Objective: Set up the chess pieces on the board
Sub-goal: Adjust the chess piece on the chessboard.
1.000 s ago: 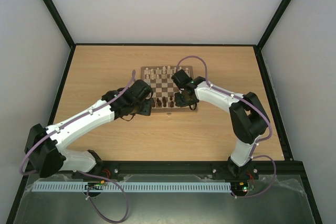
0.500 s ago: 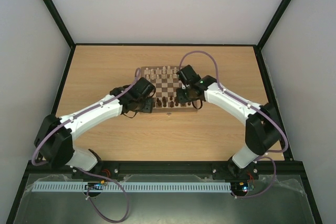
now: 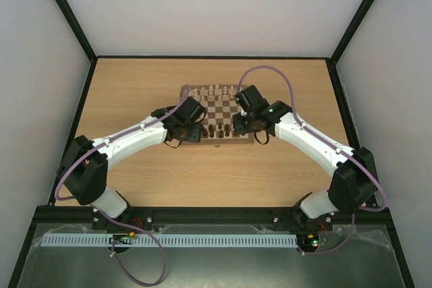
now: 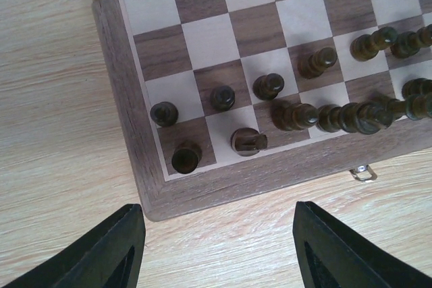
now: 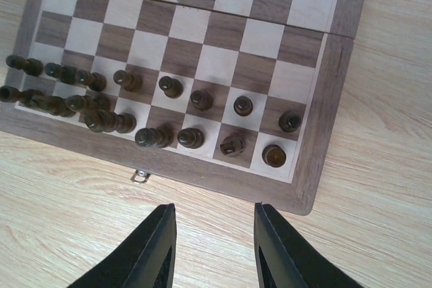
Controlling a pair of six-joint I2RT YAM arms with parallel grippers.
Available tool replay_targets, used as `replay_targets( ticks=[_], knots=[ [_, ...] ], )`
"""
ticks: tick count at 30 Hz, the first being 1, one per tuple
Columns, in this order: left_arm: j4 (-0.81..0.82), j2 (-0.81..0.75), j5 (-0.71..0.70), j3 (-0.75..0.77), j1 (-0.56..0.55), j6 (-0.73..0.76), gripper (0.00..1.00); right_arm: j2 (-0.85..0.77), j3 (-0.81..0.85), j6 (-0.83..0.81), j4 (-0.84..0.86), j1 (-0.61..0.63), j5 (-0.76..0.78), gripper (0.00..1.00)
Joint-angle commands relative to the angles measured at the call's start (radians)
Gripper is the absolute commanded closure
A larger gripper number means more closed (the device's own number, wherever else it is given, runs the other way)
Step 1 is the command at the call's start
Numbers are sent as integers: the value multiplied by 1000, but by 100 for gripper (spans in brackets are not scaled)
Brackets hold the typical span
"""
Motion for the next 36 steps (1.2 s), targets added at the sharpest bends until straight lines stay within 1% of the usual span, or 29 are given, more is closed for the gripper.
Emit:
replay_targets(
  ticks=[1, 8, 16, 19, 22, 23, 28, 31, 36],
  knots=[
    [7, -19, -15, 36, 11, 11, 37, -21, -16, -4, -49, -4, 18, 68],
    [-5, -18, -26, 45, 26, 21, 37, -26, -19, -4, -49, -4, 21, 67],
    [-24, -58, -41, 22, 40, 10, 35, -22, -26, 2, -34, -4, 18, 47],
    [-23, -68, -41, 7, 51, 6, 33, -24, -30, 7, -32, -4, 21, 35],
    [-27, -60, -38, 4, 57, 7, 33, -32, -42, 14, -29, -4, 29, 19],
    [-29, -57, -38, 3, 57, 5, 33, -38, -48, 15, -24, -4, 29, 17],
    [-29, -33, -36, -5, 58, 3, 33, -41, -57, 19, -16, -4, 21, 16],
    [-20, -21, -35, -12, 60, 0, 35, -42, -59, 17, -13, -3, 18, 17],
    [0, 7, -28, -25, 59, -2, 46, -41, -65, 13, -13, -4, 13, 18]
  ],
)
